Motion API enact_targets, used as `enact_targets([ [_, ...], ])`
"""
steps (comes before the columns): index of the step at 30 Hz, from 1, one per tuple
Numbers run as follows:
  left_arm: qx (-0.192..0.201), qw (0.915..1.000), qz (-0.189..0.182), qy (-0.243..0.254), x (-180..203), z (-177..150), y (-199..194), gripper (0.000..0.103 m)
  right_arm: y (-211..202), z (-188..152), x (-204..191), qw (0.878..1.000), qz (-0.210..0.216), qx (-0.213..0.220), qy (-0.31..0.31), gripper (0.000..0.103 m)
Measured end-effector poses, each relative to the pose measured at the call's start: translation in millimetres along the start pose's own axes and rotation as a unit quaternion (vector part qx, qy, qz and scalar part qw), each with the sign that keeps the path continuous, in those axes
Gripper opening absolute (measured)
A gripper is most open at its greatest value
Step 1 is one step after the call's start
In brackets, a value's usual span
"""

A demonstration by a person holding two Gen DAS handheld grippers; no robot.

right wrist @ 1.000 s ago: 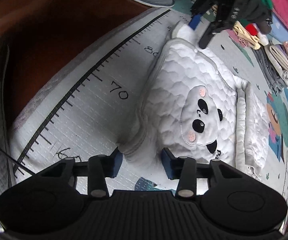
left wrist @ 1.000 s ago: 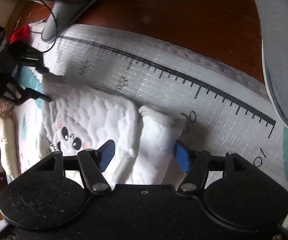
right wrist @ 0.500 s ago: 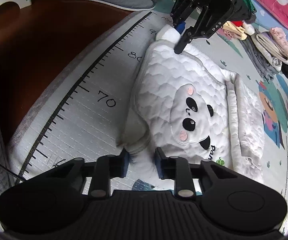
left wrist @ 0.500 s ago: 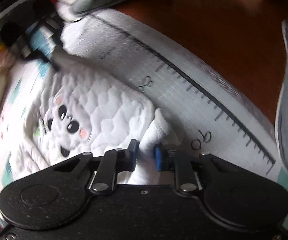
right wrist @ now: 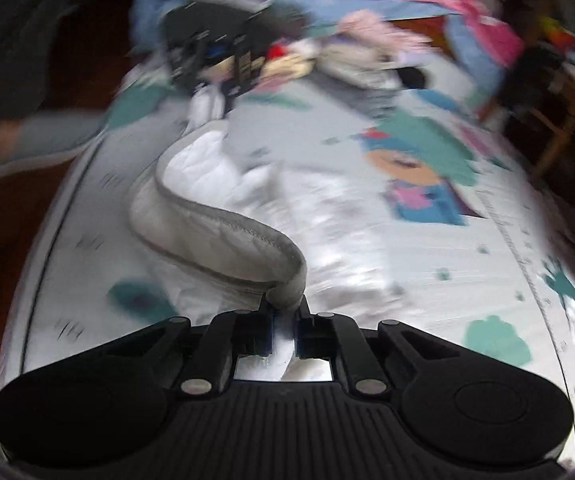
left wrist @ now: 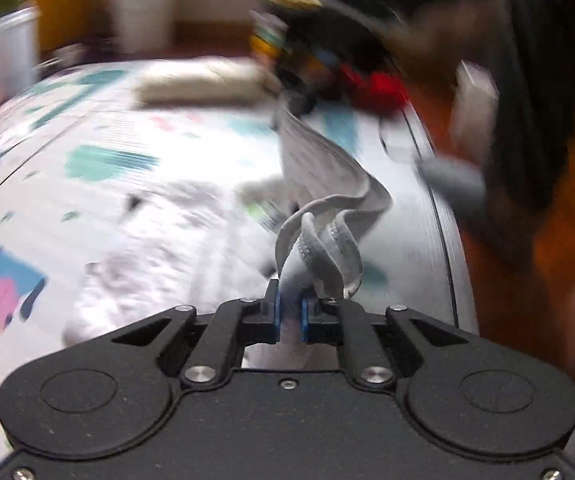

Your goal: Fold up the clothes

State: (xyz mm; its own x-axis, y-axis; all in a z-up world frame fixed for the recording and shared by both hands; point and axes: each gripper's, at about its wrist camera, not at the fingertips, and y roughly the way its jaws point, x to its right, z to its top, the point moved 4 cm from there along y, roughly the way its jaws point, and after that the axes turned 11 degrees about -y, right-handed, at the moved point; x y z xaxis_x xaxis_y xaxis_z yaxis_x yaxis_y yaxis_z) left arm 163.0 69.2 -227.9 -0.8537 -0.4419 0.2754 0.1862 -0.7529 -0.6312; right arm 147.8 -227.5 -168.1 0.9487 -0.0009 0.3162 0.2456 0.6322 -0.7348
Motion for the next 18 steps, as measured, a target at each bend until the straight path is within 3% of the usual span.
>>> enact_targets([
  [4,0.066,0.9925,0.014,-0.102,-44.7,12.8,-16.3,0.007,1.6,-2.0,57.5,0.995,-0.030,0.024,0.089,0.011],
  [10,0.133,0.9581,0.016,-0.253,-110.9,6.8,-24.3,0.006,33.3,-26.5,131.3,0.973,-0.062,0.032,0.222,0.011],
  [14,0.137,0.9328,0.016,-0.333,-139.1,-3.1,-15.7,0.006,63.7,-51.5,155.5,0.945,-0.044,0.035,0.322,0.011],
  [15,0.136,0.9253,0.019,-0.354,-144.7,-6.2,-12.4,0.006,71.3,-61.0,159.2,0.933,-0.037,0.035,0.356,0.011],
  [18,0.127,0.8905,0.048,-0.434,-162.1,-20.6,-2.0,0.008,89.3,-85.9,163.3,0.895,-0.037,0.036,0.443,0.019],
])
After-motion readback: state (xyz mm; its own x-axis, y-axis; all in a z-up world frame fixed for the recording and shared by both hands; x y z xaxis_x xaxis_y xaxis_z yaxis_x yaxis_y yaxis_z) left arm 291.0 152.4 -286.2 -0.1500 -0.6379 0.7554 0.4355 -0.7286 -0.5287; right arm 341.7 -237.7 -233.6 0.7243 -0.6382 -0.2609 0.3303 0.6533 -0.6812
